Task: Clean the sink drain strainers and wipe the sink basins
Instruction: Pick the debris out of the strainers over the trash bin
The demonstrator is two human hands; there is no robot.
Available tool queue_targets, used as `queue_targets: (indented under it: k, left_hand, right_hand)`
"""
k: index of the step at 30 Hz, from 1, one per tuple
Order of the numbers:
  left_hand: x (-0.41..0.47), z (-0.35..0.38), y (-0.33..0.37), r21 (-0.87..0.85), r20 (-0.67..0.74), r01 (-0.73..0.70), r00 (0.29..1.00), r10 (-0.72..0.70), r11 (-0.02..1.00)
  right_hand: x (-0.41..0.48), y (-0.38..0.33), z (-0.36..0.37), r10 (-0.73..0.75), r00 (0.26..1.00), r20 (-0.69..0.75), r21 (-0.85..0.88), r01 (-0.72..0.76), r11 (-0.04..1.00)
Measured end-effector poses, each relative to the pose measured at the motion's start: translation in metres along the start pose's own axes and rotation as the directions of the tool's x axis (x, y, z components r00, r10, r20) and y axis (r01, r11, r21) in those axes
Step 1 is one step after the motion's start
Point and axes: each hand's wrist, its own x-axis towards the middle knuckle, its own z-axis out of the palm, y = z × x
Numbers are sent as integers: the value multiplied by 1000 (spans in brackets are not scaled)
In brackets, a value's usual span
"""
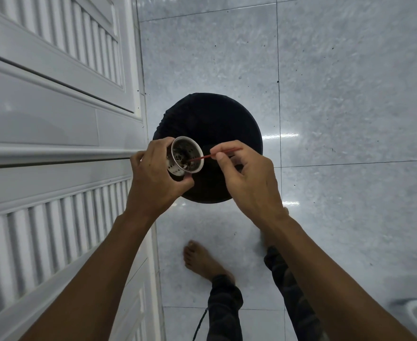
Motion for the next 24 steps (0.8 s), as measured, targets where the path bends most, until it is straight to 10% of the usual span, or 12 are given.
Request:
queue_targets:
  k: [24]
  left_hand:
    - [-11,14,-6,-33,36,87,996,-85,996]
  right_hand:
    - [-9,21,8,-29,999,38,-114,33,993]
